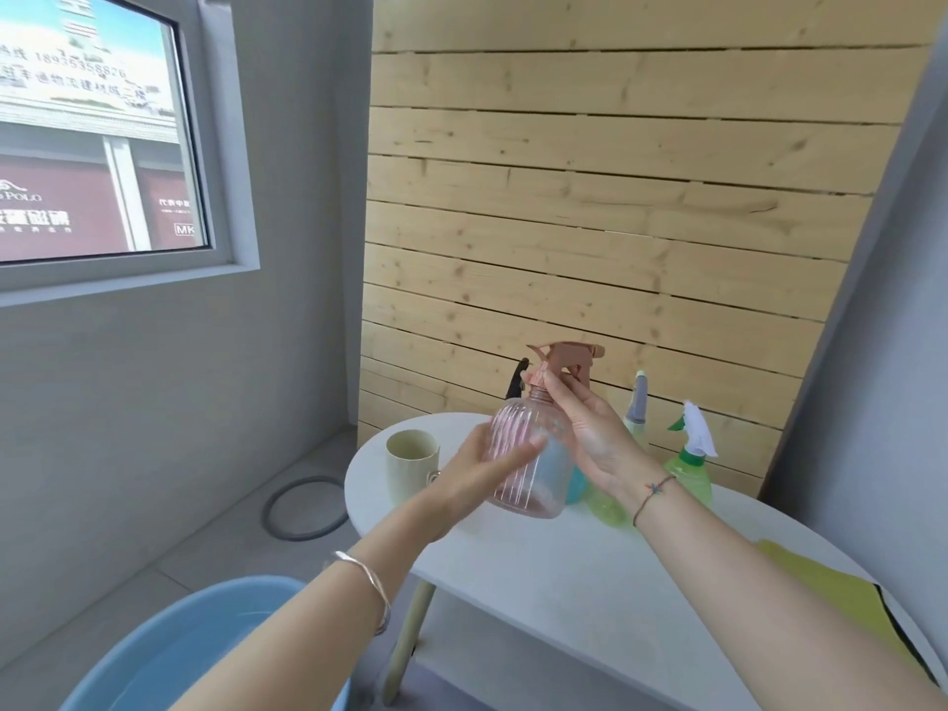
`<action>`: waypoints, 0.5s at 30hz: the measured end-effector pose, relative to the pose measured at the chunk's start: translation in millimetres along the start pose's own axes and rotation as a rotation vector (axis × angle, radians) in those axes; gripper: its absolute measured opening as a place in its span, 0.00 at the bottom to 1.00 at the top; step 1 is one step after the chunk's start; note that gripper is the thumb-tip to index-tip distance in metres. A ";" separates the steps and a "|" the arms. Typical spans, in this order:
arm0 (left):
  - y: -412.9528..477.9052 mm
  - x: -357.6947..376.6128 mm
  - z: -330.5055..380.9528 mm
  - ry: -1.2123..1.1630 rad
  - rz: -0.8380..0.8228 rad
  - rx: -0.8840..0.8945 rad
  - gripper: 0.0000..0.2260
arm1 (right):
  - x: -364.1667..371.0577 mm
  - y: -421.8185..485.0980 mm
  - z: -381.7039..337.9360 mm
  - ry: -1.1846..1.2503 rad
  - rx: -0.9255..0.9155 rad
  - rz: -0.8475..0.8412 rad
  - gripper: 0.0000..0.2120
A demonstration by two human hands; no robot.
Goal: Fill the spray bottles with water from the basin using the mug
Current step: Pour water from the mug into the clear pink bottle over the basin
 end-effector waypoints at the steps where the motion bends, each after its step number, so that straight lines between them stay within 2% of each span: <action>1: -1.2 -3.0 2.5 0.035 0.068 0.022 0.27 | 1.8 -0.6 1.4 -0.015 -0.004 0.002 0.12; 3: 2.5 -7.7 -0.7 -0.003 0.082 0.025 0.28 | 3.8 -0.6 2.4 -0.013 0.005 -0.002 0.11; 6: 4.5 -7.0 -6.6 -0.194 -0.092 -0.052 0.40 | 1.1 1.3 1.7 0.032 0.040 -0.007 0.09; 7: 5.0 -5.5 -9.5 -0.183 -0.116 -0.080 0.41 | 0.4 2.2 1.9 0.038 0.042 -0.009 0.09; 10: 2.3 -1.1 -3.4 -0.080 -0.069 -0.047 0.30 | 3.9 2.0 3.6 -0.008 0.018 -0.012 0.08; 11: 1.4 -1.0 -1.3 -0.052 -0.043 -0.039 0.30 | 5.1 1.8 3.6 -0.023 0.009 -0.007 0.08; 14: 1.1 -3.6 -5.4 -0.036 -0.047 -0.077 0.36 | 3.9 4.2 -5.8 -0.092 -0.028 0.023 0.07; 15: 1.1 -5.5 -10.5 -0.028 -0.054 -0.095 0.42 | 2.9 6.0 -12.4 -0.108 -0.036 0.030 0.06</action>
Point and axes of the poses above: each hand's wrist, its own y-axis towards the middle knuckle, its own x-axis out of the palm, z = x × y, the point moved 5 cm from there along y, towards the middle knuckle, and after that the axes turned 9 degrees about y, right-handed, at the moved point
